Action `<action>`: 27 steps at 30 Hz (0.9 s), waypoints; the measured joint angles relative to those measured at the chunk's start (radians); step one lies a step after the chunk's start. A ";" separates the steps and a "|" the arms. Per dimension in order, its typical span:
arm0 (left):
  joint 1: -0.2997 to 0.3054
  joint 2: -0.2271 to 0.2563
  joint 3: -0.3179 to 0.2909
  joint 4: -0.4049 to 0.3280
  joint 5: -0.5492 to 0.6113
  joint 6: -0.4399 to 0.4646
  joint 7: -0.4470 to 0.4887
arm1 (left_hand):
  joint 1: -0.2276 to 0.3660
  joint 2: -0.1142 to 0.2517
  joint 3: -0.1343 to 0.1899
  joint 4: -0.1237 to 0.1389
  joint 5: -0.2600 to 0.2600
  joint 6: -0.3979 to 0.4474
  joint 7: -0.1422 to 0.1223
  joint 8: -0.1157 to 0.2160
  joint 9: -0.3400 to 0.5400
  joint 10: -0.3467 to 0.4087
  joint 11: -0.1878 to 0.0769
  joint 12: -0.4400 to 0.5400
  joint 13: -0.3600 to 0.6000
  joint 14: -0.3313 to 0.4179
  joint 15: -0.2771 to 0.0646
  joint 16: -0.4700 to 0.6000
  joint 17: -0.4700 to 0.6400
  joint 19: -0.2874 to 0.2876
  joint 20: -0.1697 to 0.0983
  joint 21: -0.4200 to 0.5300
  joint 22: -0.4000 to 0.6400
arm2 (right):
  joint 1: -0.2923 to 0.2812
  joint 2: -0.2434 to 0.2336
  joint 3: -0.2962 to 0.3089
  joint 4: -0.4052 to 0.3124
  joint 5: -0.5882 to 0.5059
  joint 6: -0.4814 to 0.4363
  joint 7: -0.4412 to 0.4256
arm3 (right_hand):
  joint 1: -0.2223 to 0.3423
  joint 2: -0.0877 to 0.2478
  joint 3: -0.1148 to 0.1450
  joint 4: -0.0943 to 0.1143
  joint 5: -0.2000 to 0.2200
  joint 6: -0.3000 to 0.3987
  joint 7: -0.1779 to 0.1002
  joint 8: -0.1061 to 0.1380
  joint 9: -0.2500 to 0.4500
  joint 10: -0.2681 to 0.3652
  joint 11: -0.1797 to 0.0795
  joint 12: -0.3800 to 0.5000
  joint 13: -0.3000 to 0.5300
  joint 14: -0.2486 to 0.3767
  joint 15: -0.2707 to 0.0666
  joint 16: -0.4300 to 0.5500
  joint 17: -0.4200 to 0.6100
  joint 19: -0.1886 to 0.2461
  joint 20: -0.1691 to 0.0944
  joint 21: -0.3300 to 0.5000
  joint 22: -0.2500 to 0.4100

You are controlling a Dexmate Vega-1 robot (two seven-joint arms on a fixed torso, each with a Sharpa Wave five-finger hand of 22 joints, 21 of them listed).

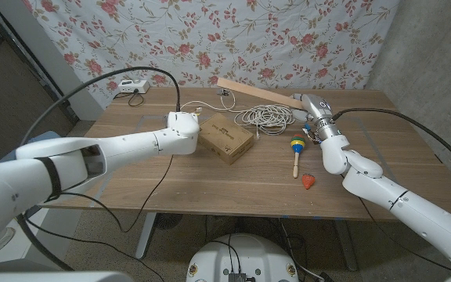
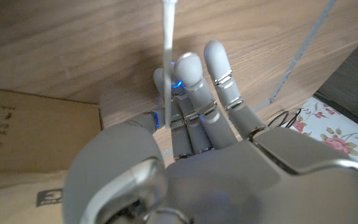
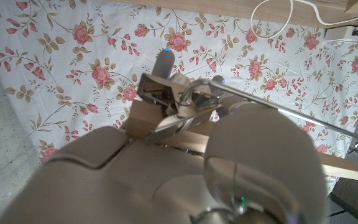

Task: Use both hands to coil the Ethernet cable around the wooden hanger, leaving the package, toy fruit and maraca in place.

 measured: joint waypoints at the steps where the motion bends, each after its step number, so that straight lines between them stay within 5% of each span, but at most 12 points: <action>1: 0.026 0.005 -0.040 -0.024 -0.078 -0.036 0.199 | -0.010 0.002 0.000 0.000 0.002 0.000 0.000 0.009 0.014 0.003 0.003 0.000 0.030 0.000 0.000 0.012 0.015 0.000 0.000 0.004 0.009 | 0.000 -0.003 0.004 0.000 0.000 0.002 -0.001 | 0.000 0.000 0.000 0.000 -0.002 0.000 0.000 0.000 0.000 -0.002 -0.002 0.002 0.000 0.000 0.000 0.000 0.000 0.000 0.000 0.000 -0.003; 12: 0.165 0.046 -0.348 -0.189 -0.162 -0.124 0.524 | -0.054 0.018 0.022 -0.016 0.008 0.001 0.003 0.078 0.085 0.018 0.013 0.035 0.110 0.002 0.002 0.082 0.120 0.009 -0.002 0.019 0.038 | 0.000 -0.006 0.012 0.000 -0.003 0.026 -0.010 | 0.000 0.000 0.004 -0.004 -0.004 0.000 0.000 0.000 -0.001 -0.007 -0.003 0.012 0.000 -0.002 -0.002 0.000 0.000 0.000 0.000 0.007 -0.013; 27: 0.201 0.065 -0.497 -0.277 -0.213 -0.228 0.695 | -0.087 0.031 0.051 -0.021 0.008 0.000 0.004 0.101 0.083 0.029 0.022 0.040 0.135 0.009 -0.005 0.098 0.120 0.020 -0.005 0.035 0.037 | 0.004 0.000 0.015 0.005 -0.013 0.051 -0.021 | 0.000 0.000 0.011 -0.003 -0.006 -0.004 0.000 0.004 -0.002 -0.014 -0.007 0.027 0.000 -0.002 -0.002 0.006 -0.001 -0.007 0.000 0.014 -0.027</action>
